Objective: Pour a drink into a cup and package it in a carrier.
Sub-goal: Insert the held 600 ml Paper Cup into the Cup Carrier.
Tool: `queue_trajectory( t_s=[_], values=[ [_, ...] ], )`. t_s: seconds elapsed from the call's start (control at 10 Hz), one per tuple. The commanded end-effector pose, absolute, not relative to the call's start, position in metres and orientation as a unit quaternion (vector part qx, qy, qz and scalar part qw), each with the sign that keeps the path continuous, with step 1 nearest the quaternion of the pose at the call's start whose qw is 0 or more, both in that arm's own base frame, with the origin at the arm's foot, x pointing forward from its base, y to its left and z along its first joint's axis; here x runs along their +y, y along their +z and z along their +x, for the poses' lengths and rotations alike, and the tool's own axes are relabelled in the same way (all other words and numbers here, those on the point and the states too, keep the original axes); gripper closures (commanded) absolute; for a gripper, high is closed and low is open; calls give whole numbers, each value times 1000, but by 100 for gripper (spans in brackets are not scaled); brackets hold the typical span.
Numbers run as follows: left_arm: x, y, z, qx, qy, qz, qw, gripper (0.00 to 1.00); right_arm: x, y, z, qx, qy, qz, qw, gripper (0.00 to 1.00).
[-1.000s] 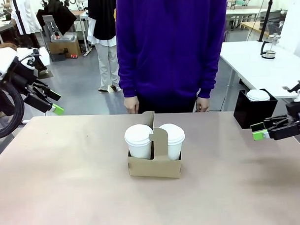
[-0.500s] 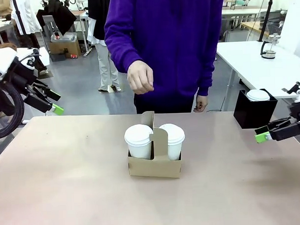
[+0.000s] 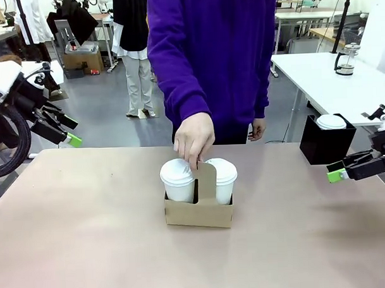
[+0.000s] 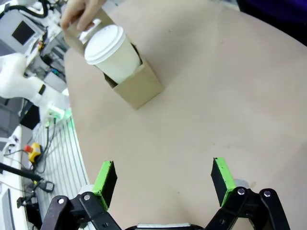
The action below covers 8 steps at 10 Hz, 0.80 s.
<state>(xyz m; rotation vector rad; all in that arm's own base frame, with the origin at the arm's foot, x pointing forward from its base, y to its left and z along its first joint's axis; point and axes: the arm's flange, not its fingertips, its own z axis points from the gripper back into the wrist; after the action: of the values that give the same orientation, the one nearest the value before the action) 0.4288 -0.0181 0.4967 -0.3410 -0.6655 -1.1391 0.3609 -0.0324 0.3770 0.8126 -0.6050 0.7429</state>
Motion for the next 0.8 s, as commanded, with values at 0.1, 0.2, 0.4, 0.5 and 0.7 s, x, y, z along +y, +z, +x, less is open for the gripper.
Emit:
queue_trajectory(
  t_s=[0.1, 0.2, 0.4, 0.5, 0.7],
  values=[
    [-17, 497, 428, -310, -528, -160, 774, 0, -32, 377, 361, -298, 353, 383, 800, 0],
    [-17, 497, 428, -310, -528, -160, 774, 0, -32, 377, 361, -298, 353, 383, 800, 0],
    [-17, 497, 428, -310, -528, -160, 774, 0, -32, 377, 361, -298, 353, 383, 800, 0],
    [-17, 497, 428, -310, -528, -160, 774, 0, -32, 377, 361, -298, 353, 383, 800, 0],
    [-17, 497, 428, -310, -528, -160, 774, 0, -32, 377, 361, -298, 353, 383, 800, 0]
  ],
)
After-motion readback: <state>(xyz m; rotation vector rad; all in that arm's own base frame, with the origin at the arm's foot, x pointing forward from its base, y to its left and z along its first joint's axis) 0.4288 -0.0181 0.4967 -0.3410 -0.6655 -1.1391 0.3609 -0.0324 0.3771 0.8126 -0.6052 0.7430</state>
